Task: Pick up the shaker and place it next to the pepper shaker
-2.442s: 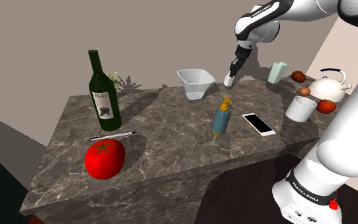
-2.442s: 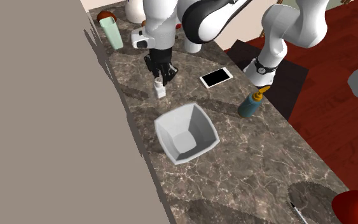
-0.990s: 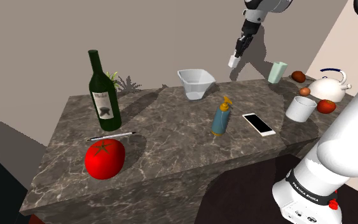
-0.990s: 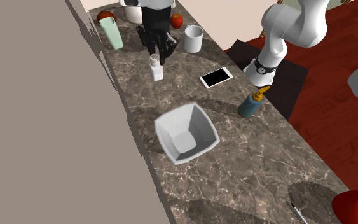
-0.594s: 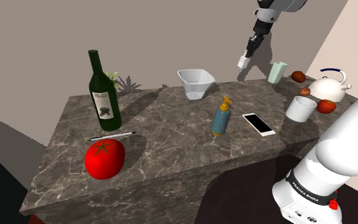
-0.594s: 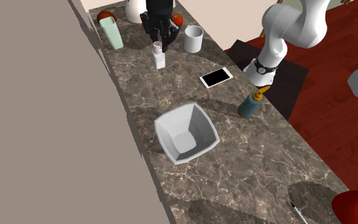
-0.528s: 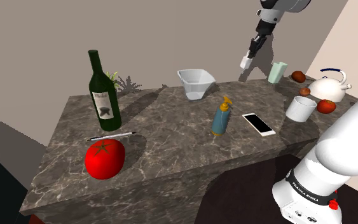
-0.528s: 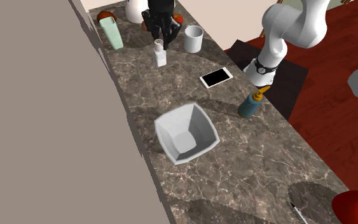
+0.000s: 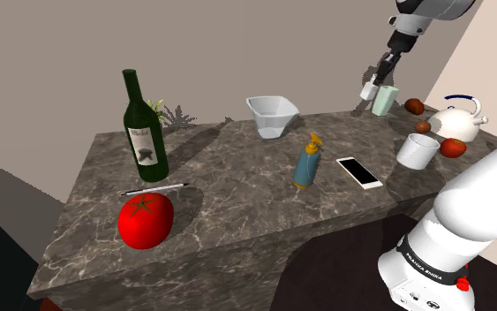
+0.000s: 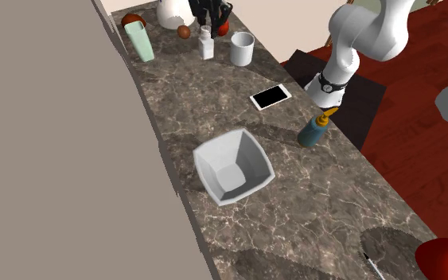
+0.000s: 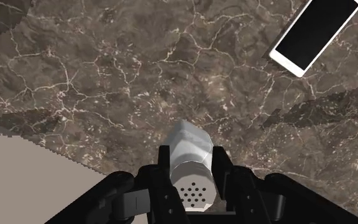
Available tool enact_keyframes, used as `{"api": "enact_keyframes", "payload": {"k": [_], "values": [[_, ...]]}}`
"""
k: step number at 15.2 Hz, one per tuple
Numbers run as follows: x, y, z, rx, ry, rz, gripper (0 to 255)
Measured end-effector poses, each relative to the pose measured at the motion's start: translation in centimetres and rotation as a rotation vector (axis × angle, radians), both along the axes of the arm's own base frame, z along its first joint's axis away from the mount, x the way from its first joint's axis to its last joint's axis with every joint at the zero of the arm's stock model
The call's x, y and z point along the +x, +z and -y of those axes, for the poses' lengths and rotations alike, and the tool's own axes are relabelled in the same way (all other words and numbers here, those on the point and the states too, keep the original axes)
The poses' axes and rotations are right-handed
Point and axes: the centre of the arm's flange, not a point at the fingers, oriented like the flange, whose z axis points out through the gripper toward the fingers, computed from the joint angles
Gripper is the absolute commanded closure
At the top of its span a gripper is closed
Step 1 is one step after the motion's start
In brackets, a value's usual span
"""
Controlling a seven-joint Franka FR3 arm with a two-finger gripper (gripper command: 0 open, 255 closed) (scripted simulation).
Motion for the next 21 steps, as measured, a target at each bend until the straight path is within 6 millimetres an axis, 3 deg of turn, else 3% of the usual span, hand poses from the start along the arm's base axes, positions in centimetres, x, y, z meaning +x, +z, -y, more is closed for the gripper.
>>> {"api": "enact_keyframes", "payload": {"k": [21], "values": [[-25.5,-0.2,11.4,0.001,0.0,0.0,255]]}}
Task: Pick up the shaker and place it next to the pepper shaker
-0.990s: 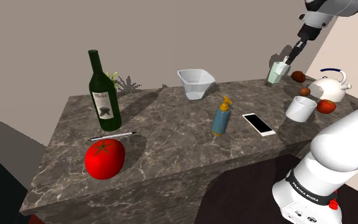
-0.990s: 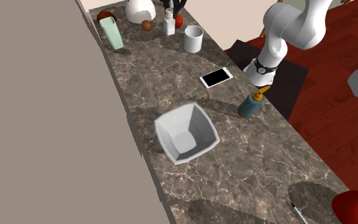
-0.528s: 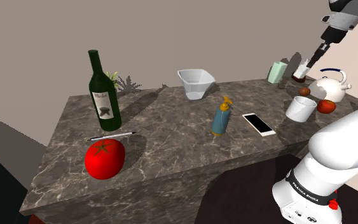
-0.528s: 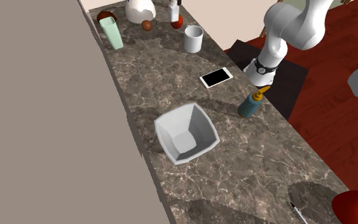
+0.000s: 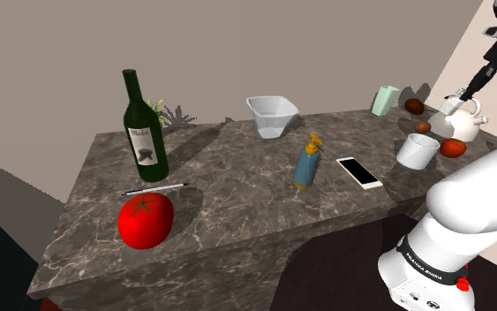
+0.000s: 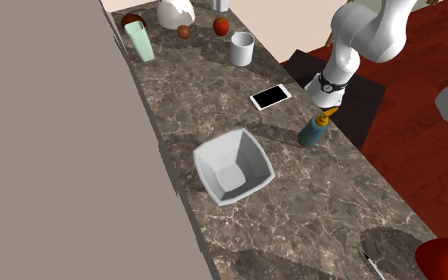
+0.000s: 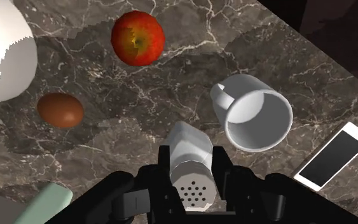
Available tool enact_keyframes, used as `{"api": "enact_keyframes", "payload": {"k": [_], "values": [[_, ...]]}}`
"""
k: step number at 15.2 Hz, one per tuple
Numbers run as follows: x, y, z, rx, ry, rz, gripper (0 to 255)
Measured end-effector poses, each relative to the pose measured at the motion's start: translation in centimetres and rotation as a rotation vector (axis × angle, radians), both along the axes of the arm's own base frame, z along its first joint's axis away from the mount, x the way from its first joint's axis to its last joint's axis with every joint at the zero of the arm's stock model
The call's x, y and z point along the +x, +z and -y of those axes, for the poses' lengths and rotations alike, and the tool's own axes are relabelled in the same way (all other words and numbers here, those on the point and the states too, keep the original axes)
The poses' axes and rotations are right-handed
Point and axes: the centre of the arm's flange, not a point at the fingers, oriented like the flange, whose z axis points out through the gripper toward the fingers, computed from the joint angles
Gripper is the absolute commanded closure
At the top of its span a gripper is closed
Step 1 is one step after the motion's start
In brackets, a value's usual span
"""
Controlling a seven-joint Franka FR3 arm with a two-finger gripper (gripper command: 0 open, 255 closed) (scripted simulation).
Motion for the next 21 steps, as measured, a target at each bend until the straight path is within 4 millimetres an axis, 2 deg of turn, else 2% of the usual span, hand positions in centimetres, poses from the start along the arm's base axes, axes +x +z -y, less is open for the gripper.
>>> {"api": "enact_keyframes", "payload": {"k": [6,17,19,21], "values": [[-6.8,0.0,3.1,0.003,0.0,0.0,255],[-20.5,0.3,10.0,-0.002,0.0,-0.004,255],[-21.8,-0.5,10.6,-0.001,0.001,-0.002,255],[-22.1,-1.4,10.6,0.0,0.002,-0.001,255]]}}
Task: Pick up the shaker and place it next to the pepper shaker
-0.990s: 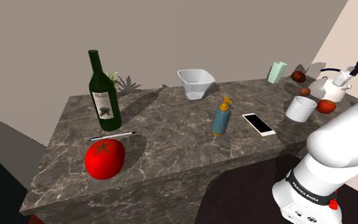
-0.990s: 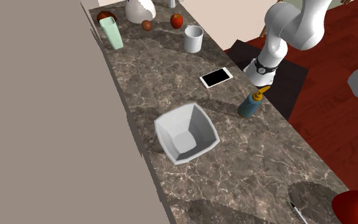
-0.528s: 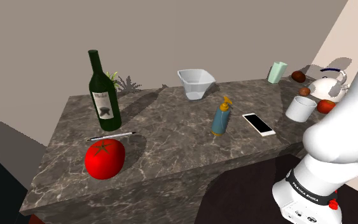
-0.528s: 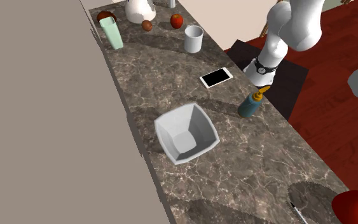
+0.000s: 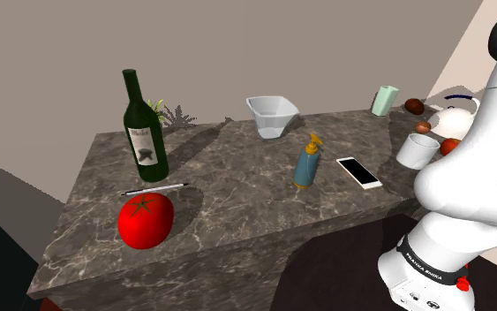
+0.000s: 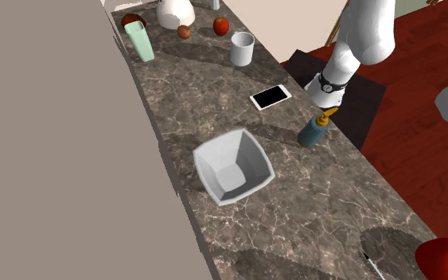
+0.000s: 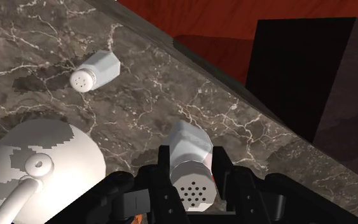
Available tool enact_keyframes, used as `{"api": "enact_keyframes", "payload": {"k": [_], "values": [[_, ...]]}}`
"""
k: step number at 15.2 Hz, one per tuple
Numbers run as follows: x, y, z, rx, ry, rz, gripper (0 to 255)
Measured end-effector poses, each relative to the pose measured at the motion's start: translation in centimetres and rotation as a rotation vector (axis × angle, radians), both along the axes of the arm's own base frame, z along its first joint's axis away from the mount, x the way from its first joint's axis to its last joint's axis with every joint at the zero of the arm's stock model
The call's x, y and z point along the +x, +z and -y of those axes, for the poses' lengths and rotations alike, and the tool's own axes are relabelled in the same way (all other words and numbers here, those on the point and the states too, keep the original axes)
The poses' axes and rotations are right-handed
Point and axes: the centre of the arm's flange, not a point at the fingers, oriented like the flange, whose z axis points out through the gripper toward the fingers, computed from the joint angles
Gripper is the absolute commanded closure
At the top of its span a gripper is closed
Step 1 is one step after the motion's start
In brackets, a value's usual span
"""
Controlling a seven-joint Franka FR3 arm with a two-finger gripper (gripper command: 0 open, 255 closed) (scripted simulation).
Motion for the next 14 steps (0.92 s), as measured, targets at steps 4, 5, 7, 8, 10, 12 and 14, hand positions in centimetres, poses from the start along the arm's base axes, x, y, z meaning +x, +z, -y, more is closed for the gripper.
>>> {"api": "enact_keyframes", "payload": {"k": [4,5,7,8,10,12,14], "values": [[0.0,-2.1,0.1,0.0,0.0,0.0,255],[0.0,-2.7,0.1,0.0,0.0,0.0,255],[0.0,-3.7,0.1,0.0,0.001,0.0,255],[-0.1,-4.2,0.1,0.0,0.001,0.0,255],[-0.2,-5.2,0.0,0.0,0.001,0.0,255],[-0.1,-6.2,0.1,0.0,0.001,0.0,255],[0.0,-7.3,0.2,0.0,0.0,0.0,255]]}}
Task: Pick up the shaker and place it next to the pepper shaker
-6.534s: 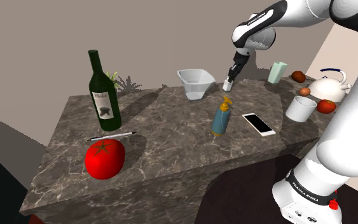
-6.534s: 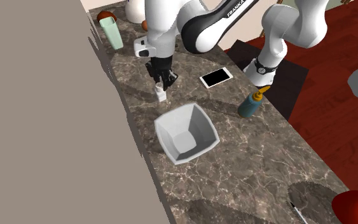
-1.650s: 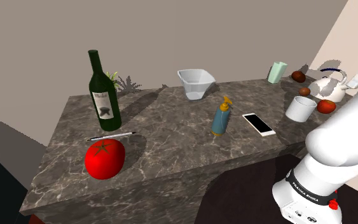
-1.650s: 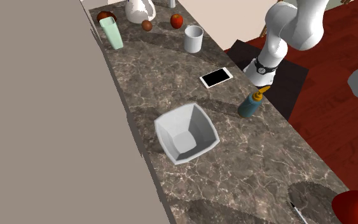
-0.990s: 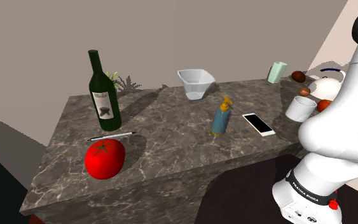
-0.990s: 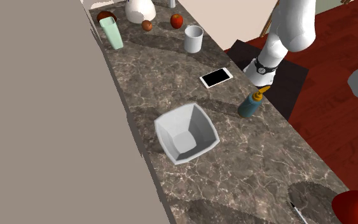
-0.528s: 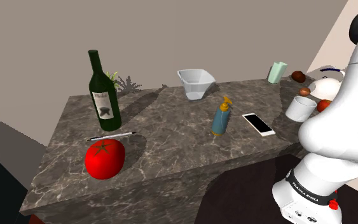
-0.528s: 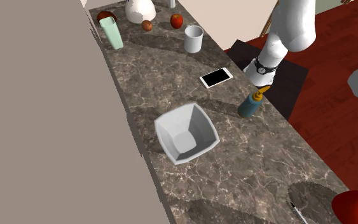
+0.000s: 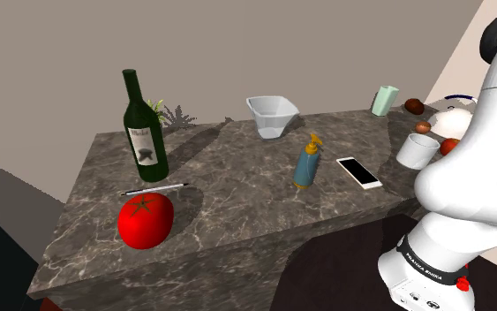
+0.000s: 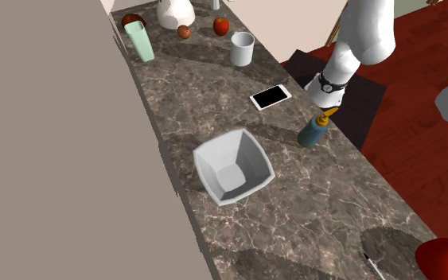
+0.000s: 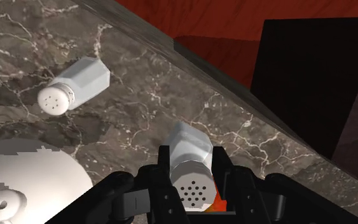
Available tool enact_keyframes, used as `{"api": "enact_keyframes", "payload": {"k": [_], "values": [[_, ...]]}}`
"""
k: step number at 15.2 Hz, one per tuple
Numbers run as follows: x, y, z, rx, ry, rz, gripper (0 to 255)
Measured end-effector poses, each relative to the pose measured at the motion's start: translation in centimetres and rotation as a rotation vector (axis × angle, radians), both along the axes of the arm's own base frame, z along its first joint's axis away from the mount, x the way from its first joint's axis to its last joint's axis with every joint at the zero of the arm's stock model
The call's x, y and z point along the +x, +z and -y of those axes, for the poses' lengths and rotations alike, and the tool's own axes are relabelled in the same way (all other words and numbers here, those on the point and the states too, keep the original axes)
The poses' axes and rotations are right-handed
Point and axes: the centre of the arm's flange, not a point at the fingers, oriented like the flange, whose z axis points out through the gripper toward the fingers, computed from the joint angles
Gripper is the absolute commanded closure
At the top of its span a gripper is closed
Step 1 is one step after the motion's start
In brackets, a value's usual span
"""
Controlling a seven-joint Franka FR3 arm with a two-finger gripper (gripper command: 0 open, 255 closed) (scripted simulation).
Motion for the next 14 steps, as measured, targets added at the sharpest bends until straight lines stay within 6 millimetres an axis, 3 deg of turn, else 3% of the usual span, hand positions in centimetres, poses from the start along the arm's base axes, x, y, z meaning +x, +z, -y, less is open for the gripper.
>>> {"api": "enact_keyframes", "payload": {"k": [14], "values": [[0.0,-7.5,-0.1,0.0,0.0,0.0,255]]}}
